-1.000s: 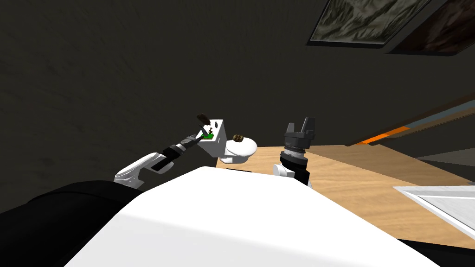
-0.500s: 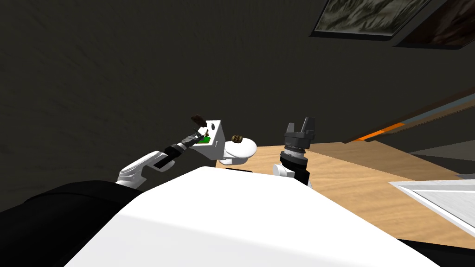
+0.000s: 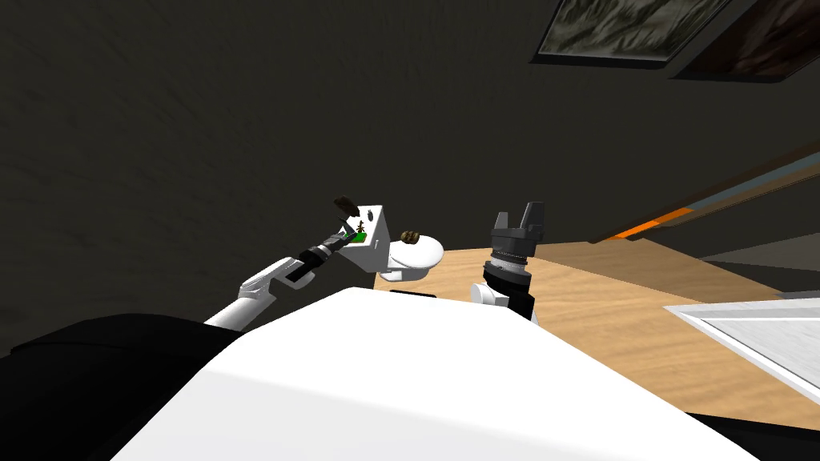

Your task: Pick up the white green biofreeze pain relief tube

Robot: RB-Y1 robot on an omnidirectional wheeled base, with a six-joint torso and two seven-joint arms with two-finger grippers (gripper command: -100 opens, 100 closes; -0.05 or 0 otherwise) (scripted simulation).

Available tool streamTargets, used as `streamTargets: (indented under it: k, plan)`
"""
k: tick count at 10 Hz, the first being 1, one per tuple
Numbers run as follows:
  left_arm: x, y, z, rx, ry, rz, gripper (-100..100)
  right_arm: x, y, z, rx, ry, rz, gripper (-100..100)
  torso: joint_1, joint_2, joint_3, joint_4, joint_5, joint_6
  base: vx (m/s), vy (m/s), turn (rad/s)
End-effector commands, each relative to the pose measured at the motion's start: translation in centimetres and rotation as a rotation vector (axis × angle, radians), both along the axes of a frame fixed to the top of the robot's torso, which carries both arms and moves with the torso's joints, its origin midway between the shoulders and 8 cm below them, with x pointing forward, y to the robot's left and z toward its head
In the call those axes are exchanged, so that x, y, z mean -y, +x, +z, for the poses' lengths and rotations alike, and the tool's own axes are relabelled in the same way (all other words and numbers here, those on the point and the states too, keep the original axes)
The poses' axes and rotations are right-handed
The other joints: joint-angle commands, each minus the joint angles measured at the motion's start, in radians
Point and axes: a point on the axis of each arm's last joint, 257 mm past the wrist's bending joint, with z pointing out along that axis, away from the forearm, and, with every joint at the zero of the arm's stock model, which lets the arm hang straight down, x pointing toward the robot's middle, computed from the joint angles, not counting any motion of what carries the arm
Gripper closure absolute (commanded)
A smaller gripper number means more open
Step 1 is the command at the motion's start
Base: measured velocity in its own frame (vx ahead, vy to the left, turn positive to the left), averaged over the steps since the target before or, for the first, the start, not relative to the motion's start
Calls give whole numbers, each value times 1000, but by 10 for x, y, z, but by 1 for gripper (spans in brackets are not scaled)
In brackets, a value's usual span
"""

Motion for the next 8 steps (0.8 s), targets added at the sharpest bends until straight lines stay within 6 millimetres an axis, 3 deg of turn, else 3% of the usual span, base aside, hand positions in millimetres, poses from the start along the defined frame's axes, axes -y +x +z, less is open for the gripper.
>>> streamTargets:
  k: [1, 2, 3, 4, 6, 7, 8]
  plan:
    - [-5, 11, -3, 2, -3, 11, -100, 0, 0, 0, 0, 0, 0, 0, 0, 0, 0, 0, 0, 0, -58, 20, -4]
    - [-3, 21, 7, 26, -2, 5, -100, 0, 0, 0, 0, 0, 0, 0, 2, -1, 0, 0, 1, 0, -18, 7, 10]
    - [3, 27, -13, -2, -32, 15, -100, 0, 0, 0, 0, 0, 0, 0, 3, -3, -2, 0, 2, 0, -101, 38, -27]
    - [6, 35, -18, -7, -34, 10, -100, 0, 0, 0, 0, 0, 0, 0, 6, 0, 0, 0, 2, 0, -115, 48, -28]
    - [2, 53, -3, 26, -30, 15, -100, 0, 0, 0, 0, 0, 0, 0, 11, 0, 0, 0, 4, 0, -39, 12, 3]
    - [6, 56, -26, -10, -52, 30, -100, 0, 0, 0, 0, 0, 0, 0, 10, -2, -1, 0, 4, 0, -90, 60, -19]
    - [9, 64, -32, -21, -50, 25, -100, 0, 0, 0, 0, 0, 0, 0, 14, 1, 0, 0, 5, 0, -110, 60, -26]
